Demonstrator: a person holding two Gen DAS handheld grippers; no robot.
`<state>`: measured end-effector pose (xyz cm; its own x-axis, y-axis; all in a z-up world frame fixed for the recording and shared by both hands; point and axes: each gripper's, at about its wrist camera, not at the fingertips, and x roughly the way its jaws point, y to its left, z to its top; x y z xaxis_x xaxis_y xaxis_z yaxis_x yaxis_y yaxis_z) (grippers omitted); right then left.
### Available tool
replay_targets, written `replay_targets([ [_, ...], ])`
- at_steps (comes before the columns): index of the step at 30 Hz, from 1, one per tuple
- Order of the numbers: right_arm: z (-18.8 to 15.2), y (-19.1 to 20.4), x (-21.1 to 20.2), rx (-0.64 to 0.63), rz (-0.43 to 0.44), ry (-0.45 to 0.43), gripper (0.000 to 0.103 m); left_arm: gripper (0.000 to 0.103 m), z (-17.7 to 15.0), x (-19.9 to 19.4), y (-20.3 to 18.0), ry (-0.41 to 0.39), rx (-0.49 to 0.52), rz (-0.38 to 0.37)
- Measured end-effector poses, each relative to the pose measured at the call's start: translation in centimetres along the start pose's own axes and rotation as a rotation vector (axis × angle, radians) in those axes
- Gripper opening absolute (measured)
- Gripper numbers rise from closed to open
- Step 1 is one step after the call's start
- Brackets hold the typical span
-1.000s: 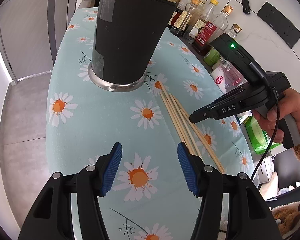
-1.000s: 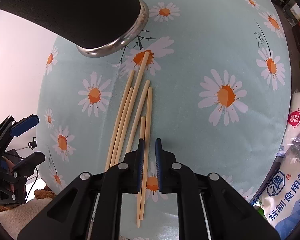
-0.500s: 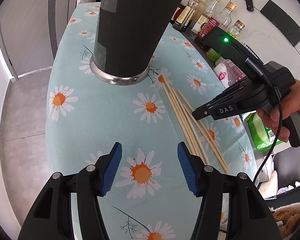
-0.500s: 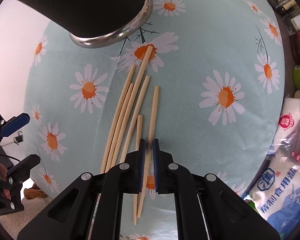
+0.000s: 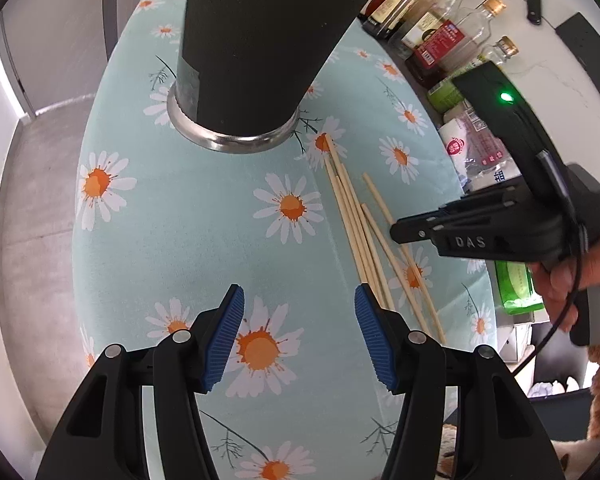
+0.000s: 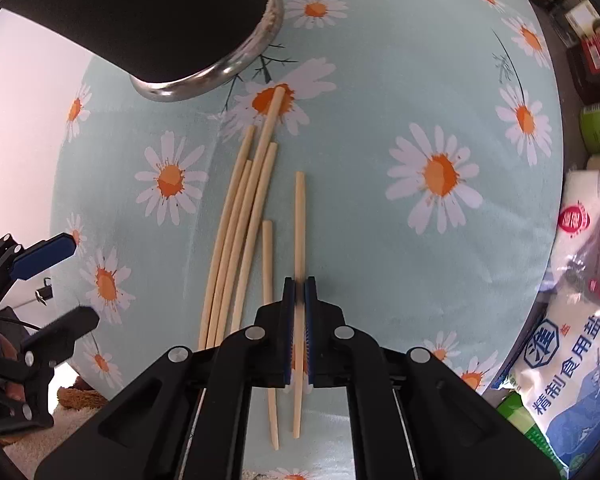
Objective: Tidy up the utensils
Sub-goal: 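Align the left tool fingers over a single wooden chopstick, then close the left tool on one chopstick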
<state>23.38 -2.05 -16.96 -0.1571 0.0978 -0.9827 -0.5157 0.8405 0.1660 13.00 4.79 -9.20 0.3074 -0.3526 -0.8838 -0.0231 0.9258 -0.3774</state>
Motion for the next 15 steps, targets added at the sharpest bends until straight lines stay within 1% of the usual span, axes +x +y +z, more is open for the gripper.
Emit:
replay_targets([
  [2,-0.5,-0.6,-0.6,0.011,0.028,-0.017,0.006,0.056,0.8,0.4,-0.4,0.035,-0.016,0.016],
  [4,-1.1,-1.1,-1.1,0.015,0.053,-0.031,0.006,0.056,1.5,1.1,-0.9,0.082,-0.042,0.058],
  [7,-1.6,-2.0,-2.1,0.023,0.092,-0.062,0.006,0.056,2.6,2.5,-1.4,0.158,-0.094,0.061],
  [13,-3.2,-3.9,-3.4,0.035,0.173,-0.118,0.006,0.056,4.0,4.1,-3.0,0.198,-0.101,0.171],
  [15,-3.5,-4.2,-3.7,0.030,0.192,-0.140,0.006,0.054,4.3,4.8,-3.4,0.220,-0.109,0.199],
])
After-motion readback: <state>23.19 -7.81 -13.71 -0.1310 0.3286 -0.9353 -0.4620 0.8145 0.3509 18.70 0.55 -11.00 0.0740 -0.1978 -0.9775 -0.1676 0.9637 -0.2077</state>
